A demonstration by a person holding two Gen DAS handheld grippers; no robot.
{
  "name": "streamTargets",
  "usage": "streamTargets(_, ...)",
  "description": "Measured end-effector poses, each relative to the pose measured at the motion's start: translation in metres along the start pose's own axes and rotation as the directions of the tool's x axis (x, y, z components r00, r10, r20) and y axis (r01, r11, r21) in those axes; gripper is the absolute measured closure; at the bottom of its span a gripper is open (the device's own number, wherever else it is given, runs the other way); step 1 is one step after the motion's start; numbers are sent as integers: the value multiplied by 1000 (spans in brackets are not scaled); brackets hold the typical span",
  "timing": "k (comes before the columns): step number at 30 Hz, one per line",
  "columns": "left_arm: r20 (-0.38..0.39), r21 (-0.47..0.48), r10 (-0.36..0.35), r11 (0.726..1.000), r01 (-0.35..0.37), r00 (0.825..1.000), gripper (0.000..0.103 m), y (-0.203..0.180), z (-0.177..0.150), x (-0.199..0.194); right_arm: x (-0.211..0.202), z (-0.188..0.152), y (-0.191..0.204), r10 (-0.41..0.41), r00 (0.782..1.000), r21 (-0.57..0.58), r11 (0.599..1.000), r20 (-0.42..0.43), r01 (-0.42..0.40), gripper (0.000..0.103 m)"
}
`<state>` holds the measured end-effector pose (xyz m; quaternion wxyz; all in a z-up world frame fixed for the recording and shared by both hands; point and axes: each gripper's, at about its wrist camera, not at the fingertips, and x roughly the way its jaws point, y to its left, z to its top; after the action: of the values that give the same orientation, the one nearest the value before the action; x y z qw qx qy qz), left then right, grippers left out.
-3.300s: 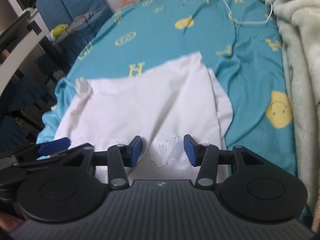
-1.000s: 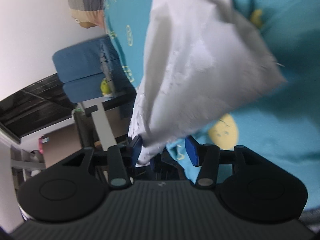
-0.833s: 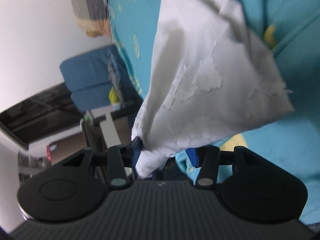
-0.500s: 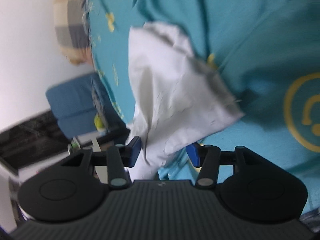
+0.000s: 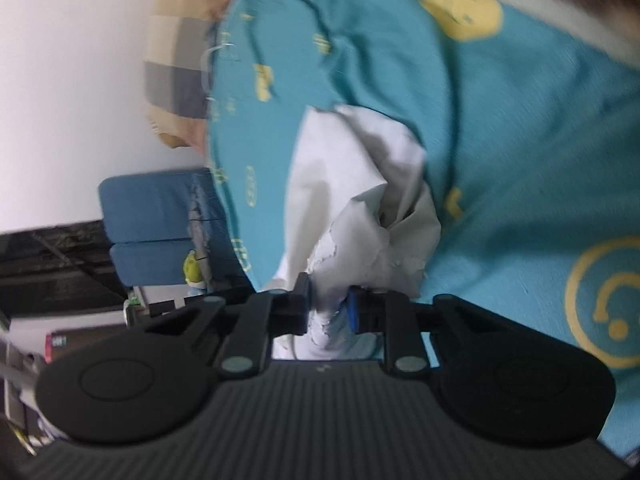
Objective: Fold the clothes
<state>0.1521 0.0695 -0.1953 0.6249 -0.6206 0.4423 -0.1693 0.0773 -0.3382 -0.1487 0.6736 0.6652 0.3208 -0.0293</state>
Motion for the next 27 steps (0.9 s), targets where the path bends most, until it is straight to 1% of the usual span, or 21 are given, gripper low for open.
streamTargets(2,-17,10,23,1000,-23,1000,30,2,0,6,-3,0,3,33,999,-23,999,2,-33,85)
streamTargets(4,-18,11,31,999,-31,999,31,4,2,11,-5,3,5,56,998,-37,998,-1,-56,85)
streamTargets(5,-12,5,18,1000,-18,1000,43,5,3,11,-4,5,5,64,998,-41,997,-8,-64,85)
streamTargets(6,-3,-4,-6,1000,6,1000,60,5,4,11,-3,6,5,69,997,-37,997,-15,-70,85)
streamTargets(7,5,-5,-26,1000,26,1000,62,3,5,10,-2,7,4,73,997,-23,997,-23,-73,85)
streamTargets(9,20,5,-60,998,60,998,73,-1,7,8,-1,7,2,69,997,-2,998,-27,-70,83)
streamTargets(11,29,13,-90,996,90,996,76,-4,8,8,6,5,1,66,996,26,998,-68,-64,79)
streamTargets(12,28,10,-99,995,98,995,77,-4,9,8,10,3,1,65,993,43,997,-96,-62,71)
streamTargets(13,25,3,-106,994,106,994,77,-4,11,9,14,2,0,65,990,59,997,-124,-58,56)
streamTargets(14,22,-4,-113,994,113,993,78,-4,12,10,19,0,-1,73,985,80,995,-159,-61,47)
streamTargets(15,20,-11,-120,993,121,993,78,-3,14,10,25,-3,-3,88,977,103,992,-197,-69,32)
streamTargets(16,17,-15,-127,992,127,992,78,-3,14,10,31,-7,-4,95,970,114,991,-223,-71,25)
streamTargets(19,12,-20,-141,990,141,990,78,-3,16,7,46,-16,-5,87,962,126,990,-260,-55,25)
streamTargets(20,11,-21,-143,989,144,990,78,-3,17,6,52,-16,-7,103,958,153,986,-266,-64,25)
streamTargets(21,10,-22,-146,989,146,989,78,-3,17,5,57,-15,-9,119,958,179,981,-260,-74,25)
streamTargets(22,10,-24,-149,989,149,989,78,-3,18,4,58,-12,-10,117,966,183,980,-230,-75,25)
streamTargets(24,10,-26,-154,988,154,988,78,-2,19,2,52,-3,-12,95,987,166,983,-130,-72,25)
streamTargets(26,15,-24,-157,987,157,987,78,-4,18,3,39,6,-17,89,996,182,980,-22,-84,25)
streamTargets(27,18,-24,-159,987,159,987,79,-5,18,3,33,9,-19,80,997,188,979,15,-81,25)
